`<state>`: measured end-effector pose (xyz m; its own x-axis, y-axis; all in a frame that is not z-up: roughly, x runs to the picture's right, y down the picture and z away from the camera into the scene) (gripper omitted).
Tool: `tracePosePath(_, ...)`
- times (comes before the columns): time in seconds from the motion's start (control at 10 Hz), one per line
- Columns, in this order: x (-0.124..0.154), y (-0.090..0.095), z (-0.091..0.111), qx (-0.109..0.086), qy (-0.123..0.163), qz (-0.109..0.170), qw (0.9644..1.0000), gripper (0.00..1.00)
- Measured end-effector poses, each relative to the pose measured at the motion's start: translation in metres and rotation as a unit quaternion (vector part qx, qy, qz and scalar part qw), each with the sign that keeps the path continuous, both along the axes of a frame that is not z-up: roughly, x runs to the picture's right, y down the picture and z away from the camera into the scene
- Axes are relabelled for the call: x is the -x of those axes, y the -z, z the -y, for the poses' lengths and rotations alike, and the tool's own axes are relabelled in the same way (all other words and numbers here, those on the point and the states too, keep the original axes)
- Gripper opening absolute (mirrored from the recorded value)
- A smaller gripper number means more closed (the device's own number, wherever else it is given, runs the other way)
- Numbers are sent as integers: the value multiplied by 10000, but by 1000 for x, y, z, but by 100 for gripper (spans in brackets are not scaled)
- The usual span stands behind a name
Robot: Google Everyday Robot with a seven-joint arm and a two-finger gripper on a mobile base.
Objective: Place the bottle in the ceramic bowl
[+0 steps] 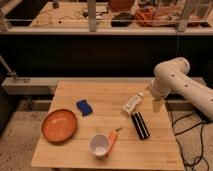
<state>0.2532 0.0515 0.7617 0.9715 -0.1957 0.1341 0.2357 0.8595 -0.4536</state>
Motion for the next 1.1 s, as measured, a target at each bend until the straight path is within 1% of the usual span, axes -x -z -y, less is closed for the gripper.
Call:
tracePosePath(0.6, 4, -22, 3, 6, 309, 206, 9993, 80)
tracePosePath(0.7, 8, -29, 3, 16, 417, 283, 9987, 80)
tracePosePath(1.1, 9, -46, -2, 71, 612, 398, 9973, 80)
